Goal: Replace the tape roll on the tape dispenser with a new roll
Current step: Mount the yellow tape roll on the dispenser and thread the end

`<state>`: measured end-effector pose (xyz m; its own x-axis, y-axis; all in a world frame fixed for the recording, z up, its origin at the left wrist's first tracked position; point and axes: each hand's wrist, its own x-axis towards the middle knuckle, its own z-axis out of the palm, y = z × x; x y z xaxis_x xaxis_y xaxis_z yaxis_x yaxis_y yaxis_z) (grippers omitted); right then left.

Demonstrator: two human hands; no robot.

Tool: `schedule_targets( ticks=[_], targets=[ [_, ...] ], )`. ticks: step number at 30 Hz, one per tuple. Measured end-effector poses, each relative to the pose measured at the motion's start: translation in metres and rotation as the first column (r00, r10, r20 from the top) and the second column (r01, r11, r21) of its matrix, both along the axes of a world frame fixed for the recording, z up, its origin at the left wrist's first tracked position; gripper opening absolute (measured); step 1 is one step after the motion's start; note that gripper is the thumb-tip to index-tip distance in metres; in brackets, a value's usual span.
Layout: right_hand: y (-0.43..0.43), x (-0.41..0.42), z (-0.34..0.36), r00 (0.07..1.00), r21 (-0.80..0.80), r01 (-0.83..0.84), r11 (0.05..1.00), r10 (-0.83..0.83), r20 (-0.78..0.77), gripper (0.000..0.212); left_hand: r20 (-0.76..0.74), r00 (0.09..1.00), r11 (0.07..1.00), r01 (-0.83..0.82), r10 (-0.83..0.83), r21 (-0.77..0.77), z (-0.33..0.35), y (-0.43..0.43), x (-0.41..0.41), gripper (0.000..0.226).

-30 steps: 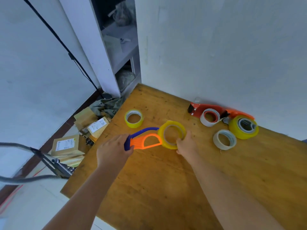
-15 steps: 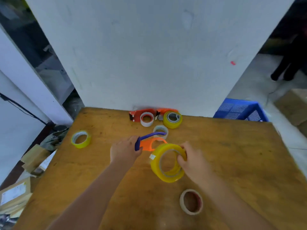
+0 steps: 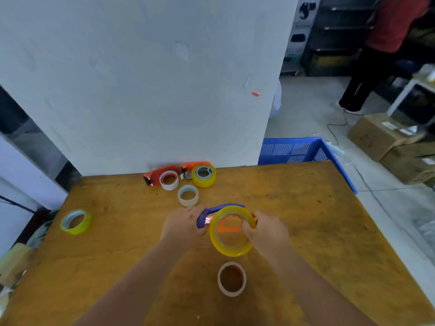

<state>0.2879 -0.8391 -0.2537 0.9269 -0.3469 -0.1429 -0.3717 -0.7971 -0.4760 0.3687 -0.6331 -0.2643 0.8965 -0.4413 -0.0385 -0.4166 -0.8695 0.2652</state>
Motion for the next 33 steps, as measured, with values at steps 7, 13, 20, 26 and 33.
schedule_targets(
  ticks=[7, 13, 20, 26, 33],
  targets=[
    [-0.003, 0.002, 0.002, 0.998, 0.032, 0.001, 0.999, -0.002, 0.057, 0.022, -0.061, 0.998, 0.999, -0.032, 0.032, -0.002, 0.007, -0.005, -0.015, 0.055],
    [-0.008, 0.008, -0.001, 0.998, 0.557, 0.062, 0.828, -0.066, -0.012, 0.029, 0.018, 0.999, 0.998, -0.037, 0.038, -0.052, 0.017, 0.006, -0.018, 0.056],
    [-0.005, 0.01, 0.0, 0.998, 0.778, 0.057, 0.626, -0.044, -0.037, 0.074, 0.097, 0.995, 0.985, 0.043, -0.026, -0.169, 0.03, 0.012, -0.021, 0.056],
    [-0.011, 0.006, 0.007, 0.999, 0.82, -0.013, 0.573, -0.026, 0.034, 0.03, -0.051, 0.997, 0.902, -0.07, 0.053, -0.427, 0.024, 0.022, -0.029, 0.081],
    [-0.014, 0.006, 0.007, 0.989, 0.868, -0.002, 0.496, -0.126, 0.074, 0.036, -0.174, 0.958, 0.84, -0.285, 0.23, -0.462, -0.011, 0.012, -0.069, 0.039]
  ],
)
